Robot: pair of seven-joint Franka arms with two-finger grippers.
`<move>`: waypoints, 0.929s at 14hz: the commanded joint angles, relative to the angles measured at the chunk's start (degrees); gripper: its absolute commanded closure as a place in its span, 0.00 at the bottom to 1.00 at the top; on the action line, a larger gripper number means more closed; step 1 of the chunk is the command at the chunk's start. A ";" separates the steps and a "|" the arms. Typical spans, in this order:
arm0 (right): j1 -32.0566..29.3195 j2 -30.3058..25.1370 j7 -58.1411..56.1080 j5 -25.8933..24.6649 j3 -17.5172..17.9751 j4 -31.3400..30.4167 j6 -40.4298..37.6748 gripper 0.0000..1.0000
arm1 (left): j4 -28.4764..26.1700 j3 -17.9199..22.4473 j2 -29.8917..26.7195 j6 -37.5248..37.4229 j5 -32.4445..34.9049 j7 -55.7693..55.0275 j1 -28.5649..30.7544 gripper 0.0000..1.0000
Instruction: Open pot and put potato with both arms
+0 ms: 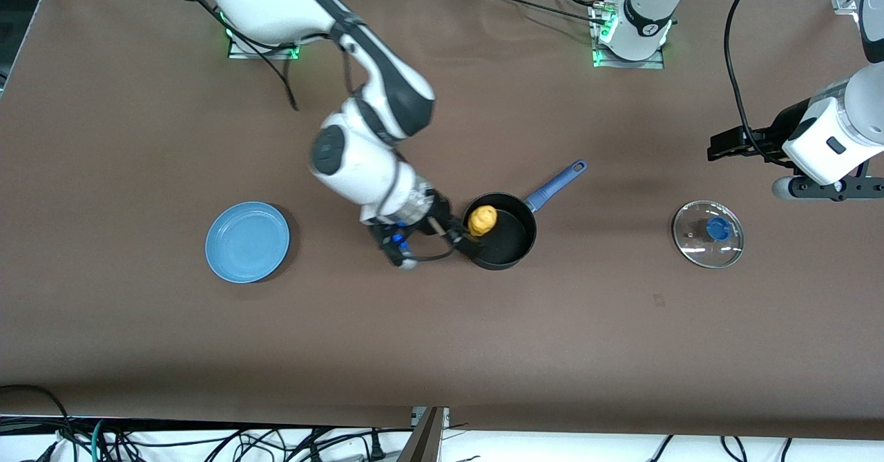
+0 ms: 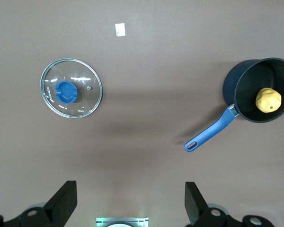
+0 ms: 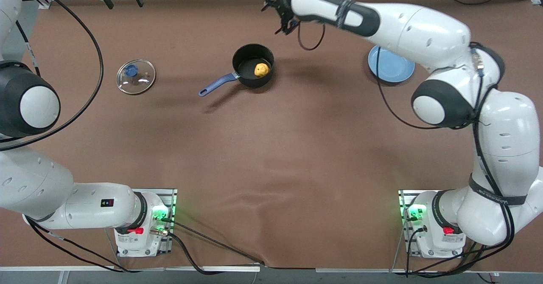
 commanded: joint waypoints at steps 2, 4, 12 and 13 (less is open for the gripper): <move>-2.38 -14.34 -14.64 0.50 -4.29 -13.61 -9.85 0.00 | 1.49 0.01 0.38 -0.85 0.78 -0.63 -0.34 0.00; -2.39 -19.71 -22.99 0.33 -8.77 -15.73 -19.58 0.00 | 1.49 0.01 0.38 -0.85 0.78 -0.72 -0.43 0.00; -10.80 -37.29 -56.40 -15.64 -17.06 -24.96 -41.51 0.00 | 1.67 -0.08 0.82 -0.77 0.70 -0.72 -0.51 0.00; -12.13 -38.70 -59.04 -19.06 -16.88 -26.19 -42.22 0.00 | 1.75 -0.08 0.82 -0.77 0.70 -0.81 -0.43 0.00</move>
